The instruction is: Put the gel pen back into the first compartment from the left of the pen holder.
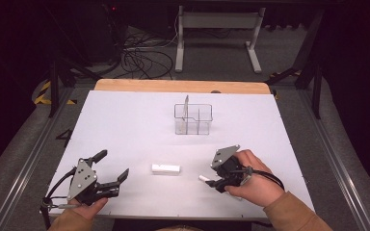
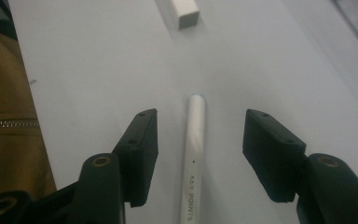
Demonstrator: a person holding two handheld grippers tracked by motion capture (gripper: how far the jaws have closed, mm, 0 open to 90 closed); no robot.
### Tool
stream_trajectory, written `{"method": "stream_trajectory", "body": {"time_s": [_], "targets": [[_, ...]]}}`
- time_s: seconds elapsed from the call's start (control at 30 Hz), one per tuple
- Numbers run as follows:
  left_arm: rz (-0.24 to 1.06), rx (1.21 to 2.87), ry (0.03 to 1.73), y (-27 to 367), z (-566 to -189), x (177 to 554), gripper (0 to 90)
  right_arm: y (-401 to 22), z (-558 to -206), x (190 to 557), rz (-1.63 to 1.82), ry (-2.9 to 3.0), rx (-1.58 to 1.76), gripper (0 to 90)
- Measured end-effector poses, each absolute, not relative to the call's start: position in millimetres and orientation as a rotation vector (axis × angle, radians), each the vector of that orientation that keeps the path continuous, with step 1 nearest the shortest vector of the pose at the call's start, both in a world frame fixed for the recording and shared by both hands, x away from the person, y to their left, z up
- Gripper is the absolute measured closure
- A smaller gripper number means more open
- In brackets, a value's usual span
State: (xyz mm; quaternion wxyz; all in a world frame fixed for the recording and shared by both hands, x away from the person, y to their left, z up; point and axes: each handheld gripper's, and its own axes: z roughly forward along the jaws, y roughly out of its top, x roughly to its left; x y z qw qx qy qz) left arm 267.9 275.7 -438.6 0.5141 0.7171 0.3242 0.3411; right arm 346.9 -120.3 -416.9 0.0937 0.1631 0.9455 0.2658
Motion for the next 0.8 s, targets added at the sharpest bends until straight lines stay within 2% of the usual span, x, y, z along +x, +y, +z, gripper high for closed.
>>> {"method": "stream_trajectory", "body": {"time_s": [0.5,0.8], "targets": [[0.82,1.726,0.778,275.5,-438.8,268.0,12.5,-115.8,-429.7,346.2,0.58,2.891,0.51,56.8],[0.817,1.728,0.777,275.3,-438.9,268.0,12.5,-114.0,-437.5,347.7,0.453,2.927,0.516,66.5]]}}
